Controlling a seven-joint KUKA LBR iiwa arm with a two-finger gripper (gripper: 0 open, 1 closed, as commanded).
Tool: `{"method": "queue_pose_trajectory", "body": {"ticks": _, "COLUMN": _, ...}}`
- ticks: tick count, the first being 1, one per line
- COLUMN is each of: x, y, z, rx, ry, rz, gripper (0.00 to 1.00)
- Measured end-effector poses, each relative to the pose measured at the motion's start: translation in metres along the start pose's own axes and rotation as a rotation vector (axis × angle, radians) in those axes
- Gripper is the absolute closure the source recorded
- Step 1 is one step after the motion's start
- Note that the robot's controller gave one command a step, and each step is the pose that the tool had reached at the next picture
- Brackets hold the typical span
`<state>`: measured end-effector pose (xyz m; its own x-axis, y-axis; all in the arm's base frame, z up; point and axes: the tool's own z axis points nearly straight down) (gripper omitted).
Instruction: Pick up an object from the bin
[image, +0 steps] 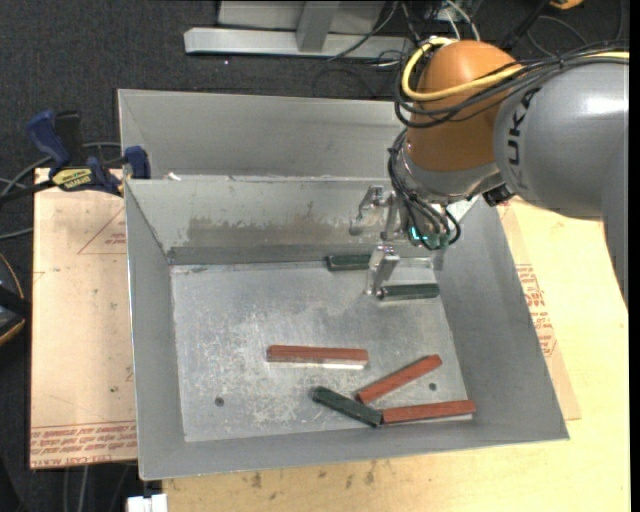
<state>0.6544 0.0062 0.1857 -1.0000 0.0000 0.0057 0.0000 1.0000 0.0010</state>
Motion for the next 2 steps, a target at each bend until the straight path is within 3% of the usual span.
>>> {"method": "queue_pose_trajectory", "body": {"ticks": 1, "x": -0.002, "y": 0.0, "z": -0.005, "rx": 0.0, "ry": -0.008, "rz": 0.0, "gripper": 0.0}}
{"method": "queue_pose_trajectory", "body": {"ticks": 2, "x": 0.017, "y": -0.06, "z": 0.08, "rx": 0.0, "ry": -0.011, "rz": 0.008, "gripper": 0.0}}
